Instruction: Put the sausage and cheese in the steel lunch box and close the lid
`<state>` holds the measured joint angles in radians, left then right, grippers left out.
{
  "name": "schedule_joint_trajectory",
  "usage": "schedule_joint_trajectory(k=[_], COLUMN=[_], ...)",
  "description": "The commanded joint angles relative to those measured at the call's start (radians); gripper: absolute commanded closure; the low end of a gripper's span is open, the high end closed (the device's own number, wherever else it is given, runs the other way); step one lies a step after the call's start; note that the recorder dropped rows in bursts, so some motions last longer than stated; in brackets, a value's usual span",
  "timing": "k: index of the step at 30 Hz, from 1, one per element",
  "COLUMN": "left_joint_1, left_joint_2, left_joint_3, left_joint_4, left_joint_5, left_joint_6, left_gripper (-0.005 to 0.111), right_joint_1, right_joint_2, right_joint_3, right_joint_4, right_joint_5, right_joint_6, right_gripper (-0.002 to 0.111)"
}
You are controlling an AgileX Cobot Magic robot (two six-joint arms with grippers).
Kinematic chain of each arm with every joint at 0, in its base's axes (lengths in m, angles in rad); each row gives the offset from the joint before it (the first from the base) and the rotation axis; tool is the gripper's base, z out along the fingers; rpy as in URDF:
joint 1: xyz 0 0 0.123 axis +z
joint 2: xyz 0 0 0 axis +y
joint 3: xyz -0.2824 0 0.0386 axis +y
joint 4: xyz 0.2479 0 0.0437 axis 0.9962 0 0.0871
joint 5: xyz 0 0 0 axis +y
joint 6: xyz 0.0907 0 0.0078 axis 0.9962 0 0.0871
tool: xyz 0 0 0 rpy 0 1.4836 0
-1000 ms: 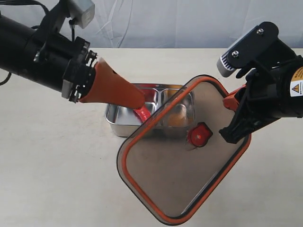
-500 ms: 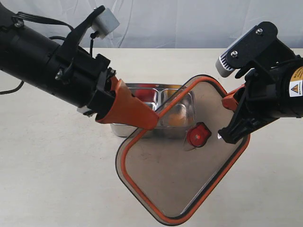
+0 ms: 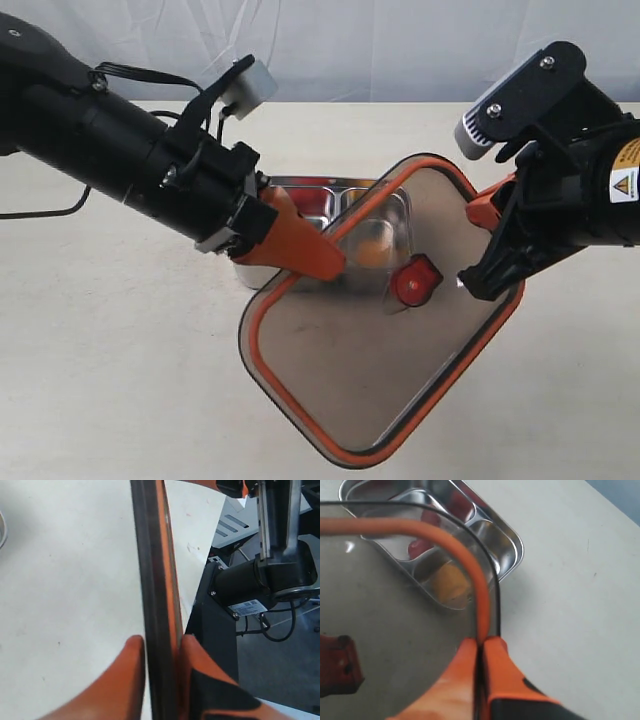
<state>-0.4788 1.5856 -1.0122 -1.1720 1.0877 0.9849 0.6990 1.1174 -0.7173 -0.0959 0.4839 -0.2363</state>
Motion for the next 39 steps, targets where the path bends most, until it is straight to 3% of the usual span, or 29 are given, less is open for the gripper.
schedule_joint_trajectory(k=[1,9,12,15,17,22,30,33,39], left_joint_1=[-0.002,-0.002,-0.002,-0.002,-0.002,-0.002,-0.002,-0.002,-0.002], left_joint_2=[-0.001,-0.003,-0.003,-0.003,-0.003,-0.004,-0.009,-0.026,-0.070], left_joint_3=[-0.005,-0.005,-0.005,-0.005,-0.005,-0.009,-0.112,-0.165,-0.232], left_joint_4=[-0.017,-0.033,-0.049,-0.052,-0.052,-0.033,0.115,0.202,0.485], left_joint_5=[-0.018,-0.065,-0.076,-0.076,-0.076,-0.103,-0.213,-0.301,-0.462], left_joint_6=[0.025,0.025,0.027,0.041,0.043,0.046,0.046,0.044,0.044], left_gripper=[0.106,0.106,0.106,0.106,0.106,0.106,0.107,0.107,0.107], right_joint_1=[0.001,-0.001,-0.001,-0.001,-0.001,-0.001,-0.001,-0.001,-0.001], right_joint_2=[-0.007,-0.007,-0.007,-0.007,-0.007,-0.045,-0.208,-0.255,-0.311], right_joint_3=[0.003,0.003,0.003,0.003,0.003,0.003,0.003,0.003,0.003], right_joint_4=[0.017,0.020,0.020,0.020,0.018,-0.040,-0.484,-0.583,-0.615], right_joint_5=[-0.024,-0.028,-0.024,-0.024,-0.022,-0.013,0.158,0.257,0.316], right_joint_6=[0.000,0.010,0.010,0.034,0.037,0.104,0.615,0.734,0.743], right_gripper=[0.109,0.108,0.094,0.069,0.059,0.059,0.059,0.059,0.059])
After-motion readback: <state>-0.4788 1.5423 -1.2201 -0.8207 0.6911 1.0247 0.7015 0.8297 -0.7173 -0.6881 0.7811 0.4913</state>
